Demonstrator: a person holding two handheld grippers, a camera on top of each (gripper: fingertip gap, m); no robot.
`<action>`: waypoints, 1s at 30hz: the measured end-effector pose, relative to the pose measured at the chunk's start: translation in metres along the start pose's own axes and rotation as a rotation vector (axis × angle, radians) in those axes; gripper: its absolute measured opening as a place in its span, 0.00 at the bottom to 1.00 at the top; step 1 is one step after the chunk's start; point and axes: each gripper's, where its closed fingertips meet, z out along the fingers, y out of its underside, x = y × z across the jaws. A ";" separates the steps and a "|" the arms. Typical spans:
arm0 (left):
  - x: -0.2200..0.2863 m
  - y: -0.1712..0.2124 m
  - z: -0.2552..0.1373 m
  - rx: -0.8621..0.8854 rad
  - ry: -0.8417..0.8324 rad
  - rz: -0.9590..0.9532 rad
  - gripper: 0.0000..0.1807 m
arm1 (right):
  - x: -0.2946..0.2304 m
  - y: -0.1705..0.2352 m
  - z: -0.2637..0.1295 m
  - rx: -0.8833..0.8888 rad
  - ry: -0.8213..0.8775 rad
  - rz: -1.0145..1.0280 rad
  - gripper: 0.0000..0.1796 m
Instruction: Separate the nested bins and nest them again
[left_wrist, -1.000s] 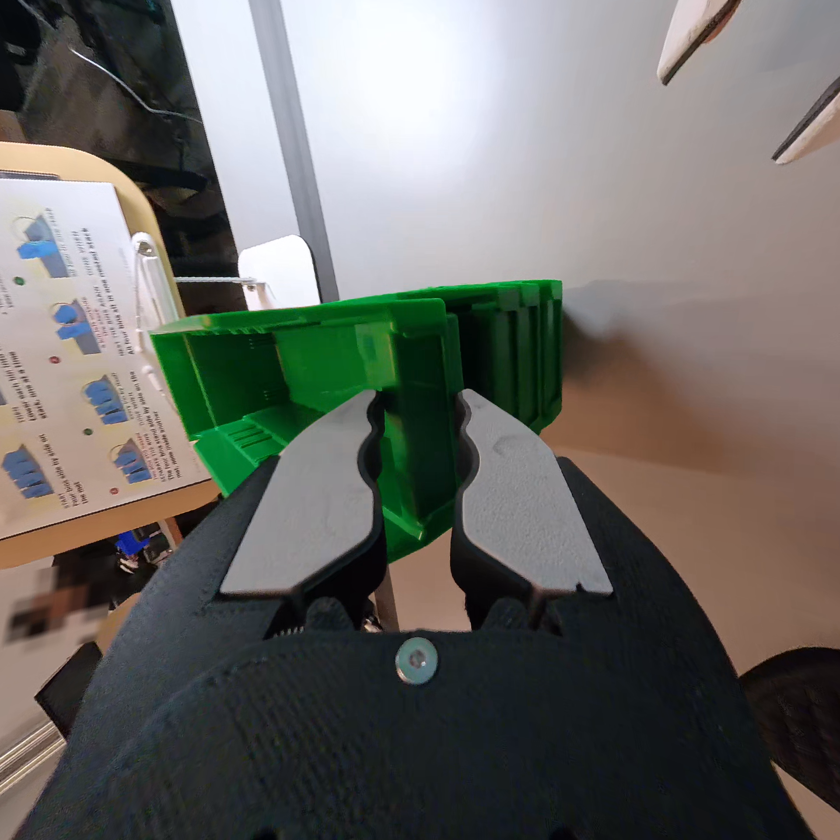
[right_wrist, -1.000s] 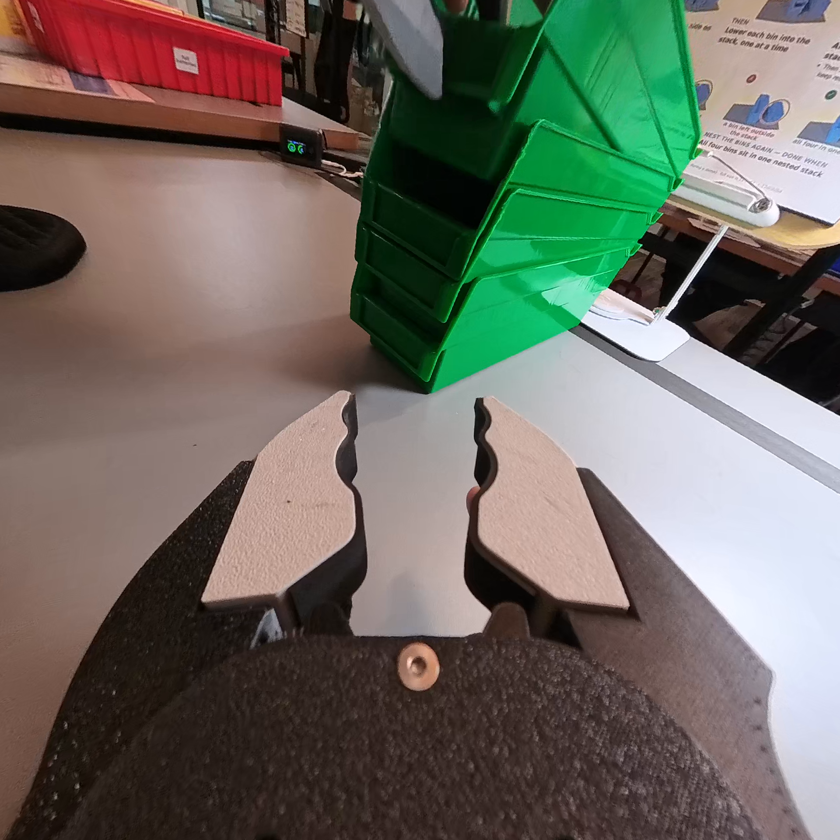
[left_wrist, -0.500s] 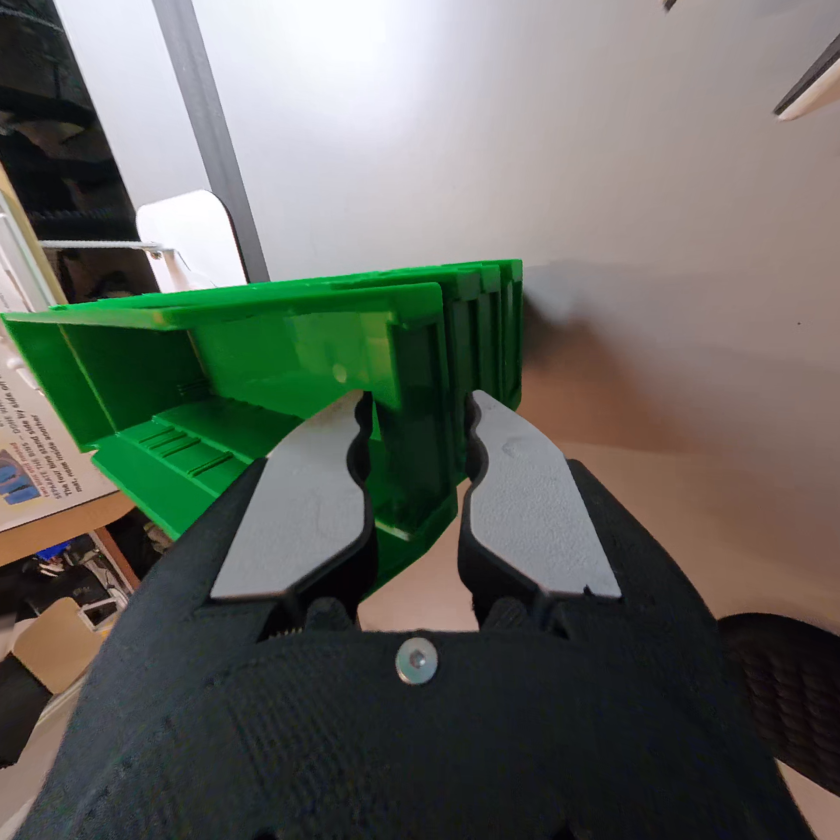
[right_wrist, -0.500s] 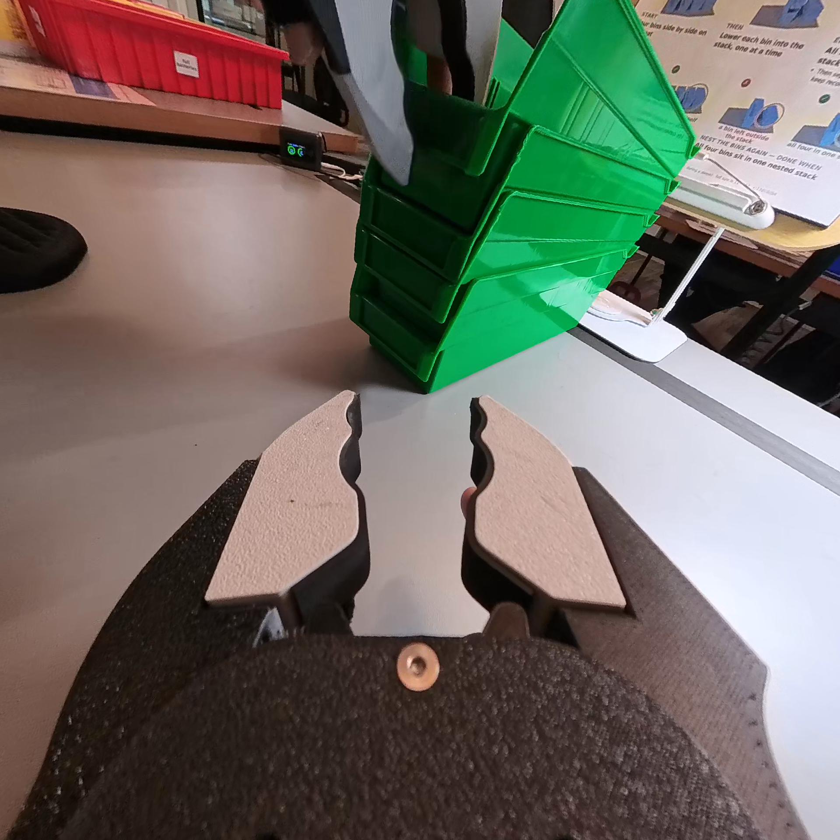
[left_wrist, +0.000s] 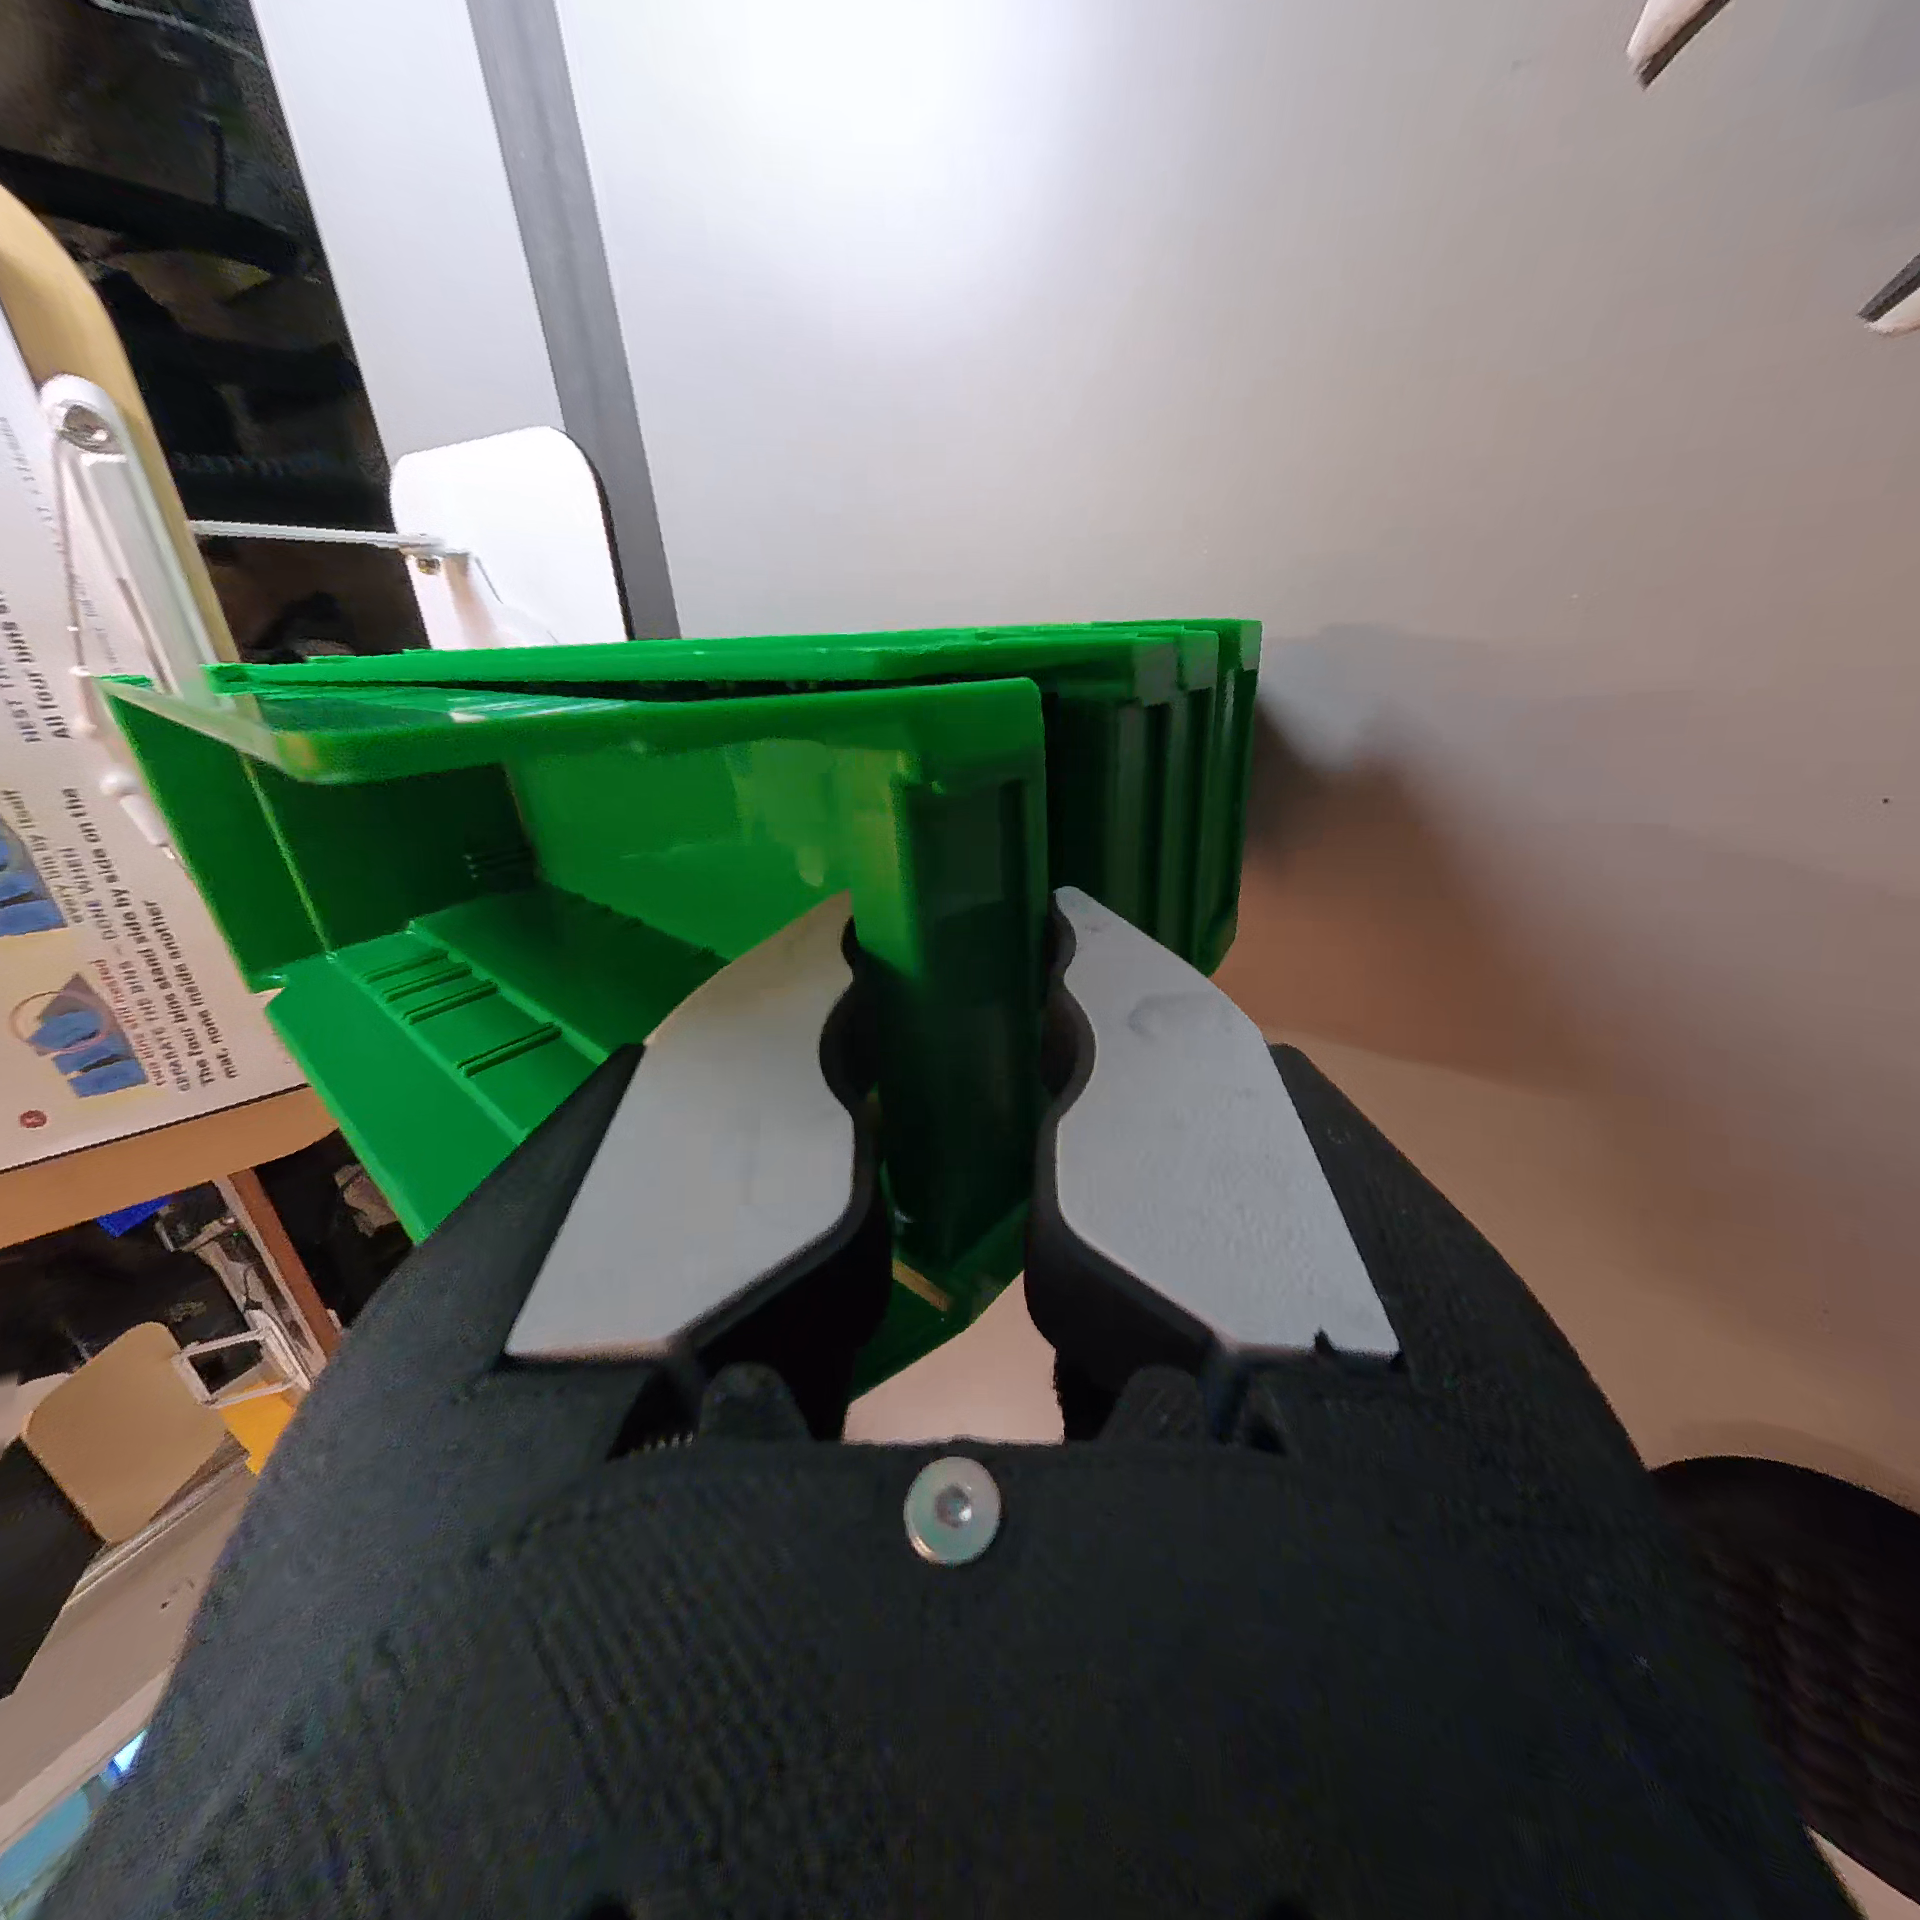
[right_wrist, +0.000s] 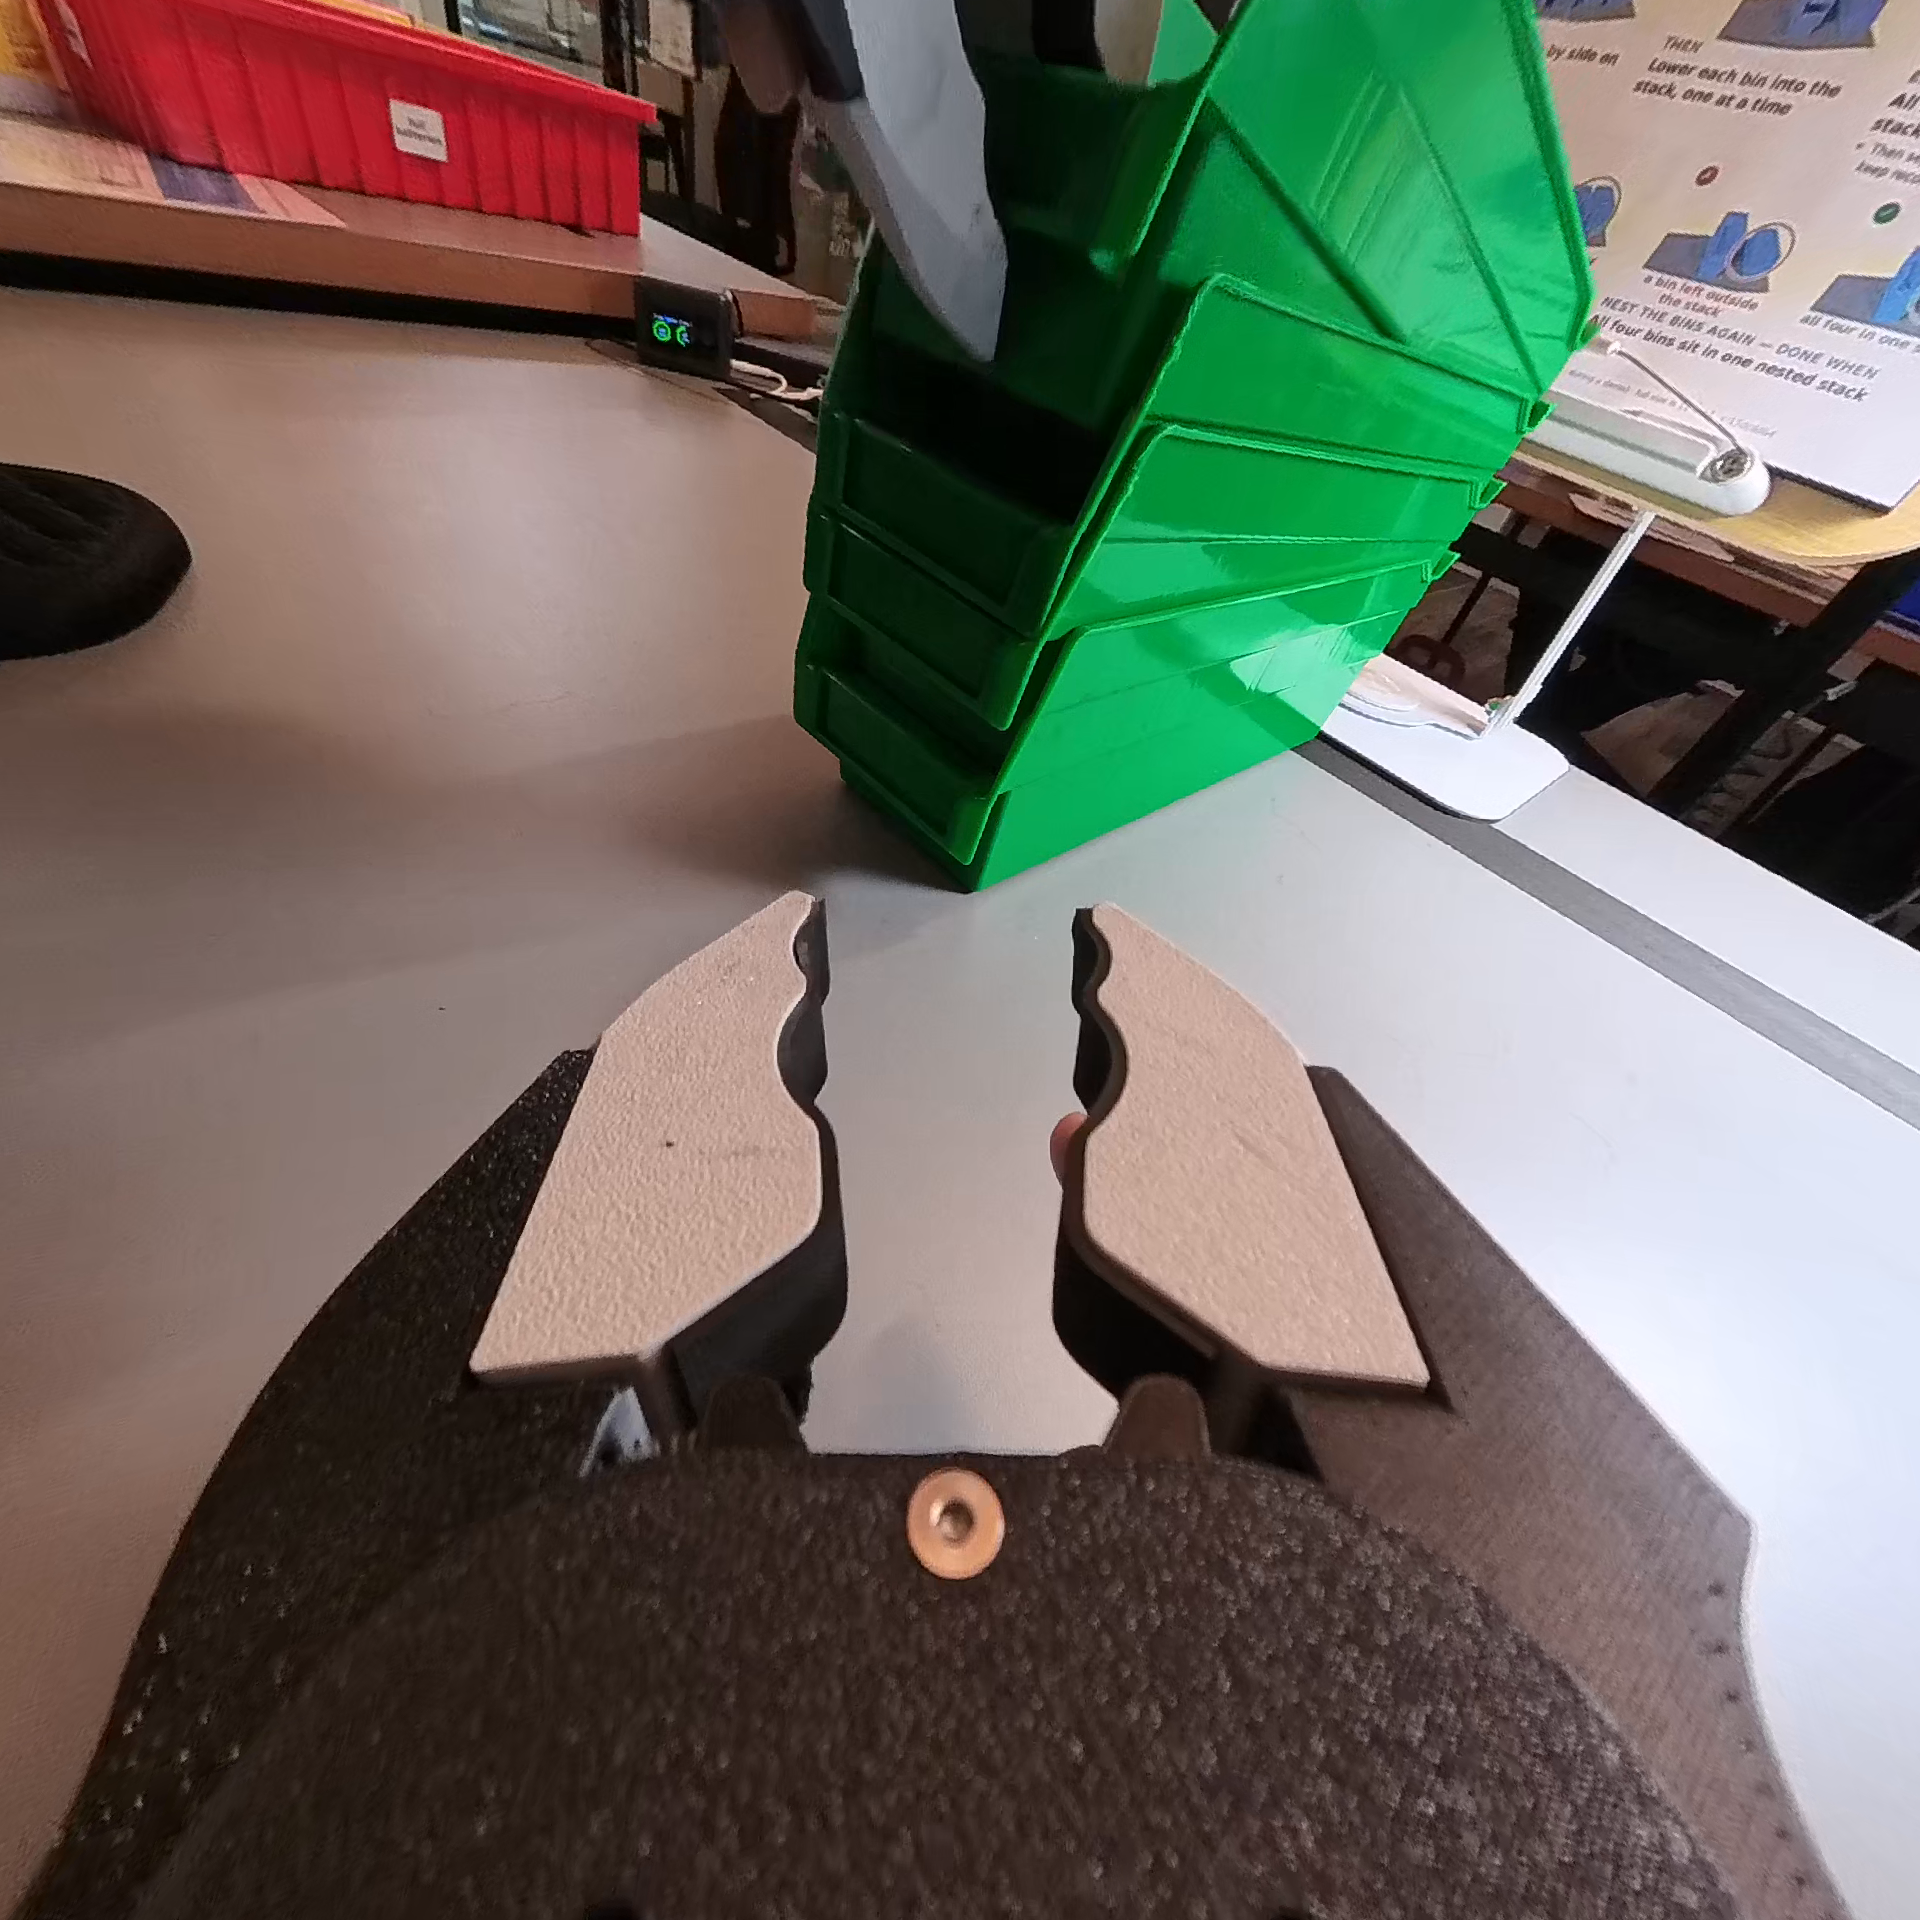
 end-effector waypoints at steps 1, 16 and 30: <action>-0.001 -0.001 -0.004 0.013 -0.008 0.000 0.16 | 0.000 0.000 0.000 0.000 0.000 0.000 0.25; -0.035 0.045 -0.098 0.077 -0.258 -0.057 0.16 | 0.003 0.003 0.001 -0.014 0.013 -0.001 0.25; 0.063 0.116 0.048 0.080 -0.142 -0.098 0.16 | 0.008 0.016 0.008 -0.061 0.033 0.012 0.25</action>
